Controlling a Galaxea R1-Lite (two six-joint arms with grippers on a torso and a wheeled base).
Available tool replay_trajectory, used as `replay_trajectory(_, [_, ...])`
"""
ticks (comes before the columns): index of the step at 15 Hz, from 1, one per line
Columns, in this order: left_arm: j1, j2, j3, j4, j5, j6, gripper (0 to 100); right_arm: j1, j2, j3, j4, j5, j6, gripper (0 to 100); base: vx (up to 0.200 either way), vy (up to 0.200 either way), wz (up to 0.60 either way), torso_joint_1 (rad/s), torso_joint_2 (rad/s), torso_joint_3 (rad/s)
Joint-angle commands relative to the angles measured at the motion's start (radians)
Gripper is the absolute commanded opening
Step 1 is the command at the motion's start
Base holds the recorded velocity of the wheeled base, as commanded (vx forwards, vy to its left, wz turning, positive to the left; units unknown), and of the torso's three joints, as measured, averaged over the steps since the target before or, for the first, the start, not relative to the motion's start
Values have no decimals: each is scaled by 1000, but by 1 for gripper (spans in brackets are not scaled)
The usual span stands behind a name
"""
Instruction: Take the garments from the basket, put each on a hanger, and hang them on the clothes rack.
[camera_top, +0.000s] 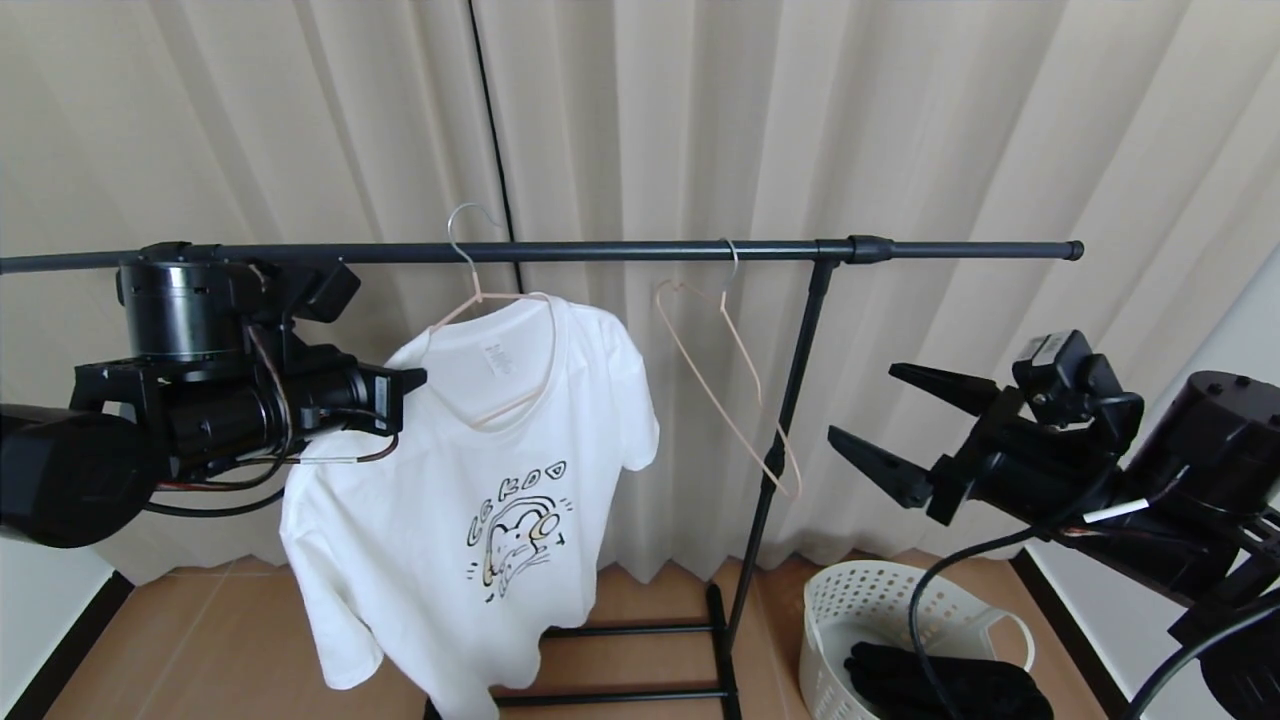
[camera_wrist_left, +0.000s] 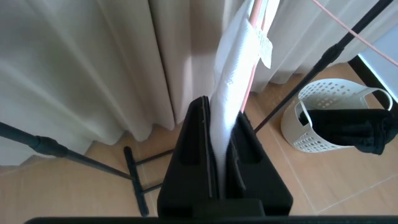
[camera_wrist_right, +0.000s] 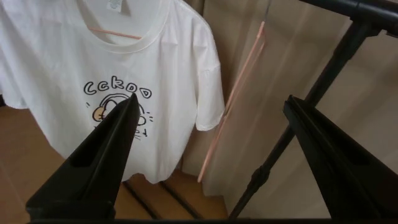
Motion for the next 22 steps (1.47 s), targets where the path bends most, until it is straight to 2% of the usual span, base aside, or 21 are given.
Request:
replay_trajectory(1, [-4,17,-21,0,1,0,0,39,18,-37,18,-53,2,100,0,0,0,0,0,0])
replay_trajectory(4, [-10,57,-52,1,5,-54,0,50,5,-94,93,-119,53,100,0,0,0,0,0,0])
replay_trajectory(8, [-12,110,-115,6,51,-97,0,73,4,-228,263,-297,126,100,0,0,0,0,0,0])
replay_trajectory(10, [-15,127,-132,6,54,-101,0,73,-11,-258,335,-323,142,100,0,0,0,0,0,0])
replay_trajectory(22, [-16,247,-239,6,90,-120,0,73,-27,-244,351,-325,140,100,0,0,0,0,0,0])
